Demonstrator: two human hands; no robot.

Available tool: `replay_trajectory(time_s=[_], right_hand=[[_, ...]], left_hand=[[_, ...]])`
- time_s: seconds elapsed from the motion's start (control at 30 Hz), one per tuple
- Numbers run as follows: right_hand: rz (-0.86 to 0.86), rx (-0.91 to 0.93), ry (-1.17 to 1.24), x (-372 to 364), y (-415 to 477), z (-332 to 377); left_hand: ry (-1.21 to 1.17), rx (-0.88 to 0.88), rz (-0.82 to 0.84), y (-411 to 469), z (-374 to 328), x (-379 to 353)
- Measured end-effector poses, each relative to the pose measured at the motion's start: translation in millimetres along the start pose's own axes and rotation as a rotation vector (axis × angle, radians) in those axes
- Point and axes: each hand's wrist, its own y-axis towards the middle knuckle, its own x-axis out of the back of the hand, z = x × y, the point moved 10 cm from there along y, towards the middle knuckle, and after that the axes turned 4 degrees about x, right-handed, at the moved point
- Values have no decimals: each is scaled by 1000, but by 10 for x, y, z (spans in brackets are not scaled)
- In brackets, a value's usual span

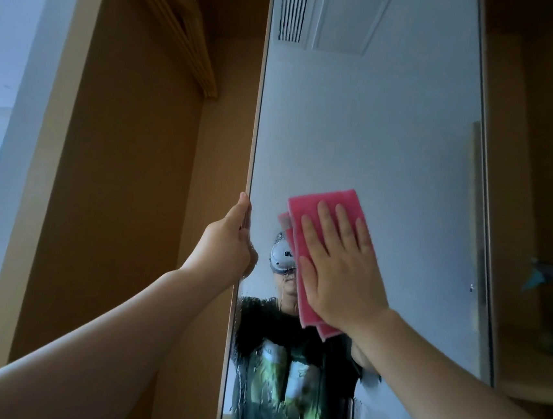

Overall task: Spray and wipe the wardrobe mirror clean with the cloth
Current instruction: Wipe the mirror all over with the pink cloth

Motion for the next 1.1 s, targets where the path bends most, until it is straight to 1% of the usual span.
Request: replay_trajectory(time_s=[0.2,0.3,0.4,0.5,0.73,0.83,0.9,0.97,1.1], right_hand=[[13,65,7,-77,-222,161],[7,84,6,-56,-190,147],[4,116,2,-8,-102,139],[12,126,-6,67,94,95],[40,26,-19,206,798,-106],[32,2,-22,228,1086,-168],[19,-23,-14,258,1258,-180],[2,-49,-13,288,1382,-170],[-30,-70,-24,320,1420,-127]], left_hand=[[0,-9,30,-12,-38,10],[-25,2,46,-38,-41,3],[17,-31,24,-37,-66,27],[26,-23,36,-37,-46,18],[29,-51,48,-64,-67,48],[-14,-44,80,-68,-71,33],[37,-57,77,-65,-89,37],[79,-71,73,-70,-111,41],[55,-68,84,-74,-119,37]])
